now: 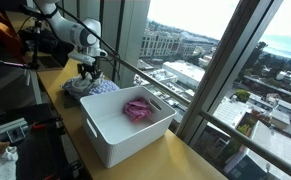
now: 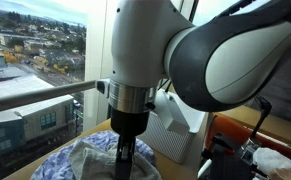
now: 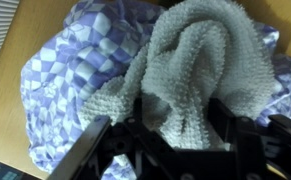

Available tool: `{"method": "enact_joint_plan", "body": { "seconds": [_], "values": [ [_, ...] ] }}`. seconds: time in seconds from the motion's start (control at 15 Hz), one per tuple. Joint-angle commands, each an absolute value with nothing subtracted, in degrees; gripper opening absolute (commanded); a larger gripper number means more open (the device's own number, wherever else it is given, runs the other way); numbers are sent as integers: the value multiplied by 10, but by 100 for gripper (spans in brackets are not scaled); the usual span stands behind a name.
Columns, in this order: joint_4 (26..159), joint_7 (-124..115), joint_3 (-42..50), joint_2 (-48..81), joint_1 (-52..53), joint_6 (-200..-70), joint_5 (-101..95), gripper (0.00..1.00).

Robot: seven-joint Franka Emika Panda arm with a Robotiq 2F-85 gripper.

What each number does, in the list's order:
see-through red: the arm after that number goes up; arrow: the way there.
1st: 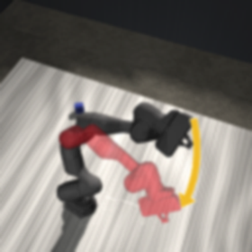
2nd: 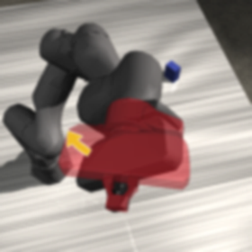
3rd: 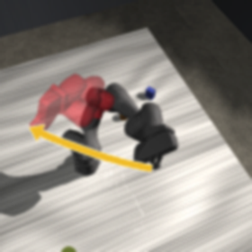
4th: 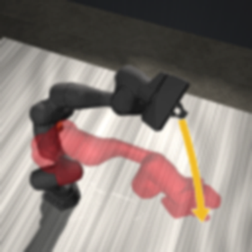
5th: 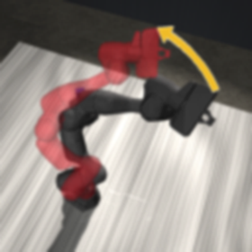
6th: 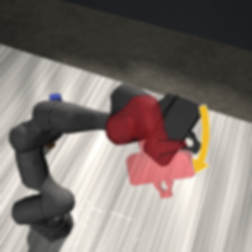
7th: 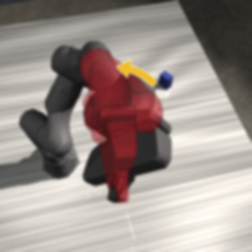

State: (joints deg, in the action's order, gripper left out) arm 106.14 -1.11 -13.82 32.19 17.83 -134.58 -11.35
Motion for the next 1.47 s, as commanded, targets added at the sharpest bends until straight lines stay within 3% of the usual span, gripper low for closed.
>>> {"method": "enact_joint_plan", "body": {
  "seconds": [0.0, 0.67, 1.4],
  "values": [
    [1105, 8, -129, 232, 161, -1317, -96, 99],
    [1196, 62, -76, 66, 92, -1329, -180, 100],
    [1191, 80, -60, 70, 71, -1327, -189, 100]
  ]
}}
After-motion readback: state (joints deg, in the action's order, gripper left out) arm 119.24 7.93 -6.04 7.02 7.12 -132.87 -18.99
